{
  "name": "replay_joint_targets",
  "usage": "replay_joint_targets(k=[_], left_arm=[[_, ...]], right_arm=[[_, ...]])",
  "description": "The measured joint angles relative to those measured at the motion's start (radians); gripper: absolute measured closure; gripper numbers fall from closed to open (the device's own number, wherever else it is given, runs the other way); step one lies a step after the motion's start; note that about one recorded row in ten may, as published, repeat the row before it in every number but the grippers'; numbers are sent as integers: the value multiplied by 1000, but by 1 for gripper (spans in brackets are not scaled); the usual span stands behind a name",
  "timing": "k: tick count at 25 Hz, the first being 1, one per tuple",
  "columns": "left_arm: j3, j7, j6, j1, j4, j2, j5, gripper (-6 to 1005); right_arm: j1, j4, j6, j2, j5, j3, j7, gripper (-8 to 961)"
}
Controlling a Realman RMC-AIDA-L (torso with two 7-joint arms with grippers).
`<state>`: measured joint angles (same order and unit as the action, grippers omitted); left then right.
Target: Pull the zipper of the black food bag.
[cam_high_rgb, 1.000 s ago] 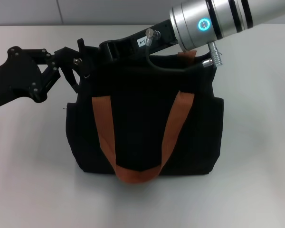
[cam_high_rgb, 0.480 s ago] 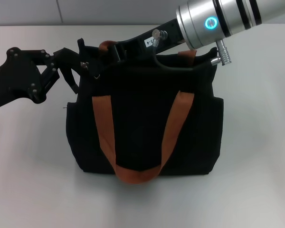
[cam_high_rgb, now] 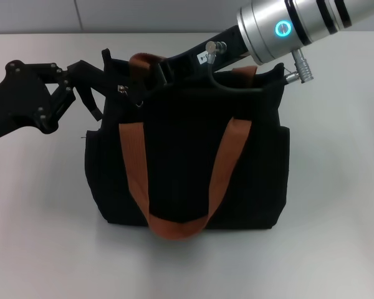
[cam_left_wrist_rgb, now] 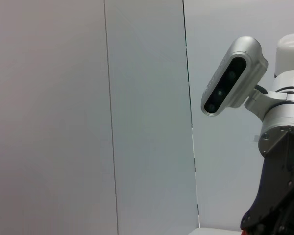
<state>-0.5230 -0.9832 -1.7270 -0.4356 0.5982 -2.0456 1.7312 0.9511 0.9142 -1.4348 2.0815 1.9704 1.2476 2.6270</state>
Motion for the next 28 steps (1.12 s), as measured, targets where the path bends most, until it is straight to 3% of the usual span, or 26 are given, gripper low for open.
replay_joint_targets(k=[14,28], left_arm=[[13,1,6,4,0,1,-2,884],[23,9,12,11,0,1,-11,877]], right_arm=[[-38,134,-65,1,129,0,116,954],[-159,389,-151,5,276,-9,256,954]])
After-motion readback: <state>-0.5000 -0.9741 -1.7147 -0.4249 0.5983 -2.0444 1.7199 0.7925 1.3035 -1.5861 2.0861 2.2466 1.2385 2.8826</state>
